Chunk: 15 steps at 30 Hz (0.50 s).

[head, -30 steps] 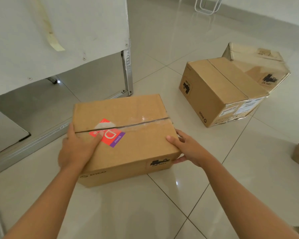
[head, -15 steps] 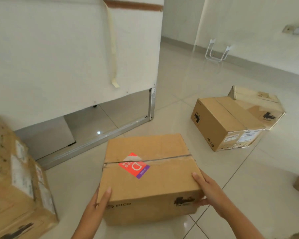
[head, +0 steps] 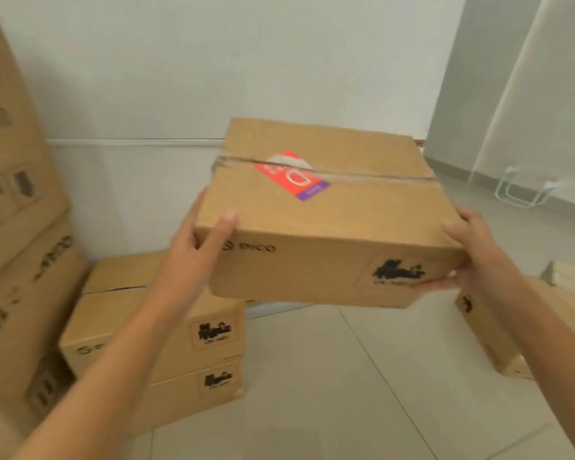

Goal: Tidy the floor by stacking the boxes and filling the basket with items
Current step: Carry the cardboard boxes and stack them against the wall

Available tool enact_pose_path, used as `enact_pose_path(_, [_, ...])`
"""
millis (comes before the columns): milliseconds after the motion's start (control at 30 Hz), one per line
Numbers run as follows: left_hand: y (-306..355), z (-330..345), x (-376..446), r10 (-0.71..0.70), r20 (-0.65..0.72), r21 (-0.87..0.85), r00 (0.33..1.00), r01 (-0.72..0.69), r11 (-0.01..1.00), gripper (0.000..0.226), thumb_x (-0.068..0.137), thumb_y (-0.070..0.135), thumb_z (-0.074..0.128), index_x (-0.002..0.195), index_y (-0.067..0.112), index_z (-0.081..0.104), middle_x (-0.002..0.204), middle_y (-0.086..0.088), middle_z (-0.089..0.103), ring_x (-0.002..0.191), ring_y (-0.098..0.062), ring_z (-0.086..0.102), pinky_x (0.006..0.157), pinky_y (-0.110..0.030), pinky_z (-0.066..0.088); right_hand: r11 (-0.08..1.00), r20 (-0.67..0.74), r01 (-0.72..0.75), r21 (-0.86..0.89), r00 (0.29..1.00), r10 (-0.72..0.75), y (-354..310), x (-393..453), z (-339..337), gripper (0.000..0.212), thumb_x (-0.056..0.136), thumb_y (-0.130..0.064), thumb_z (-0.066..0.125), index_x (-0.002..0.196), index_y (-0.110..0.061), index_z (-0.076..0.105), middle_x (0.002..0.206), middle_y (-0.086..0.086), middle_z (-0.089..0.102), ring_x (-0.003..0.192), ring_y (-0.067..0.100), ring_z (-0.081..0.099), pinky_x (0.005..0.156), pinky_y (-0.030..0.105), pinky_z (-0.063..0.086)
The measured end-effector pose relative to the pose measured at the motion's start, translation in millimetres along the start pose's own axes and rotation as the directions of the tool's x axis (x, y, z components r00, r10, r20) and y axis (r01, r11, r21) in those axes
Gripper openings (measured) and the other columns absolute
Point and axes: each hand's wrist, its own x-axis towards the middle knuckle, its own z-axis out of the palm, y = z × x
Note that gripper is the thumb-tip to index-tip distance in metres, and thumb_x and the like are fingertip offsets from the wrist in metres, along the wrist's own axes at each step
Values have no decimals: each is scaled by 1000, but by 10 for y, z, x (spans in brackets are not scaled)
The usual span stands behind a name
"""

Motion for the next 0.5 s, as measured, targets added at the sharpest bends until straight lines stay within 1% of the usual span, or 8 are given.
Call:
enact_pose_path(67, [83, -444, 71, 27, -104, 71, 994, -19, 997, 60, 81, 49, 53, 136, 28, 43, 109, 21, 57, 89, 20, 52, 70, 3, 40, 998, 113, 49, 45, 992, -54, -78, 73, 413, 40, 77, -35, 64, 112, -43, 45, 114, -9, 47, 100, 21, 56, 54, 46, 57])
enact_pose_path(133, [77, -863, 83, 7, -189, 93, 982, 11, 996, 62, 75, 57, 60, 130, 31, 48, 108, 19, 61, 96, 8, 57, 80, -8, 44, 996, 246, 63, 64, 966, -77, -45, 141, 850, 48, 85, -29, 63, 127, -37, 41, 122, -2, 49, 106, 26, 58, 60, 50, 58])
enact_pose_path(167, [39, -1038, 73, -6, -217, 86, 976, 26, 996, 64, 71, 60, 63, 128, 35, 49, 110, 18, 61, 100, 4, 57, 82, -13, 45, 996, 298, 53, 65, 952, -70, 9, 195, 1070, 51, 87, -25, 61, 131, -36, 38, 125, -1, 48, 110, 28, 57, 62, 53, 57])
enact_pose_path(233, [-61, -1321, 3, -63, -253, 76, 965, 85, 994, 64, 71, 55, 61, 130, 35, 47, 113, 16, 61, 103, -1, 57, 80, -17, 45, 998, 376, -12, 67, 926, -14, 122, 278, 1484, 52, 89, -19, 57, 134, -35, 36, 127, -1, 46, 112, 31, 54, 64, 57, 56])
enact_pose_path(300, [-257, -1522, -89, -125, -301, 131, 945, 171, 977, 64, 77, 53, 57, 136, 33, 42, 117, 10, 58, 108, -9, 54, 86, -23, 40, 995, 436, -94, 32, 897, 71, 249, 344, 1850, 52, 90, -16, 54, 135, -36, 35, 126, -3, 46, 110, 32, 54, 66, 59, 55])
enact_pose_path(400, [-594, -1727, -210, -210, -319, 158, 924, 271, 950, 64, 81, 54, 54, 139, 34, 36, 122, 10, 52, 114, -11, 47, 93, -30, 37, 989, 463, -114, -100, 874, 147, 482, 356, 2248, 54, 92, -18, 54, 138, -31, 30, 122, -5, 47, 109, 27, 55, 71, 55, 57])
enact_pose_path(467, [-757, -1770, -225, -270, -324, 151, 907, 331, 931, 68, 78, 59, 51, 140, 37, 33, 131, 10, 49, 120, -13, 46, 99, -35, 39, 985, 414, -81, -151, 900, 137, 599, 345, 2413, 52, 93, -27, 53, 139, -25, 29, 118, -6, 48, 106, 23, 58, 74, 52, 57])
enact_pose_path(500, [-803, -1761, -222, -279, -348, 151, 895, 347, 926, 68, 78, 60, 50, 140, 37, 33, 134, 7, 49, 122, -16, 45, 100, -37, 39, 983, 374, -56, -175, 920, 119, 632, 356, 2469, 50, 94, -31, 51, 139, -23, 29, 115, -7, 48, 99, 19, 60, 74, 51, 57])
